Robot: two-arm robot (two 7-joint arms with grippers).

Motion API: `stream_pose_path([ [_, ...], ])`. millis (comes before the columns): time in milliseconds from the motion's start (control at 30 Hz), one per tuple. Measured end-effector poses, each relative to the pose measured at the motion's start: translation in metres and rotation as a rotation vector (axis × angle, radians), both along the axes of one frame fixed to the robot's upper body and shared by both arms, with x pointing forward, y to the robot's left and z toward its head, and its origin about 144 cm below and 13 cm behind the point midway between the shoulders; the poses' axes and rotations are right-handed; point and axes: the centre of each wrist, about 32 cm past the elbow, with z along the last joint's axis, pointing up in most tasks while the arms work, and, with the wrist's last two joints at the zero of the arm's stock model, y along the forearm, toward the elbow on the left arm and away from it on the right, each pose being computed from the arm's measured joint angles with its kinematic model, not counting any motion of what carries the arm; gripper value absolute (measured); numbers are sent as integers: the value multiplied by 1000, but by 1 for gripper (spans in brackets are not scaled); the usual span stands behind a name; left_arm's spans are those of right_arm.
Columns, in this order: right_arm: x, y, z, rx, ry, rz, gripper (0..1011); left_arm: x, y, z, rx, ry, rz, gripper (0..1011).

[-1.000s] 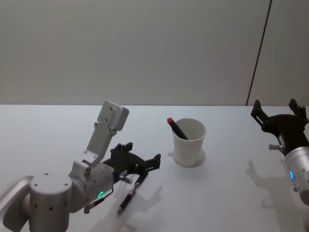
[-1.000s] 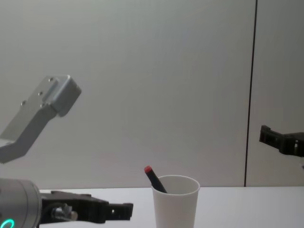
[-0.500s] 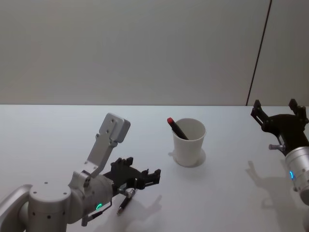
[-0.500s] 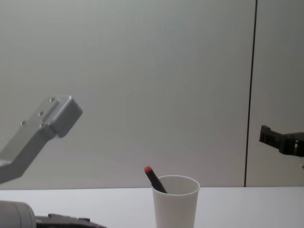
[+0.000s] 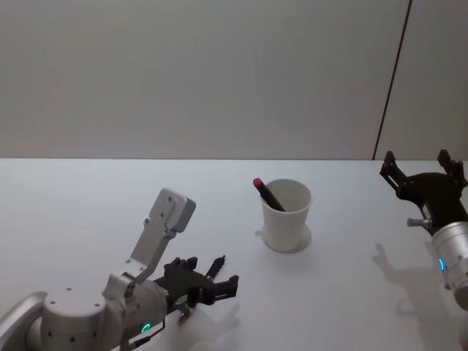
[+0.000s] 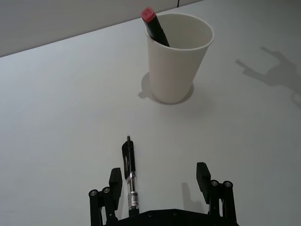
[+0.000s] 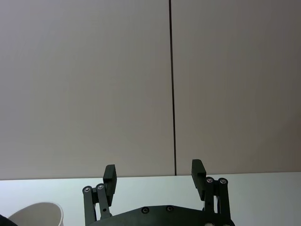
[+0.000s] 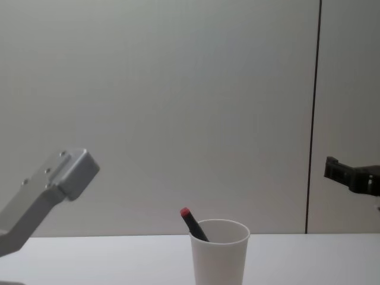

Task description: Place the pen into the pen holder.

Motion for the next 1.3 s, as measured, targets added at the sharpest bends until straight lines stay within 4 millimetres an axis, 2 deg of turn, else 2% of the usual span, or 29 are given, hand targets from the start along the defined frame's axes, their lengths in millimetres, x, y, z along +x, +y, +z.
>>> stream_pose_path([
  [1100, 0, 0, 0, 0, 0, 0, 1001, 7, 4, -15, 114, 73, 32, 1004],
  [1300, 0, 0, 0, 0, 0, 0, 1001, 9, 5, -17, 120, 82, 36, 924],
])
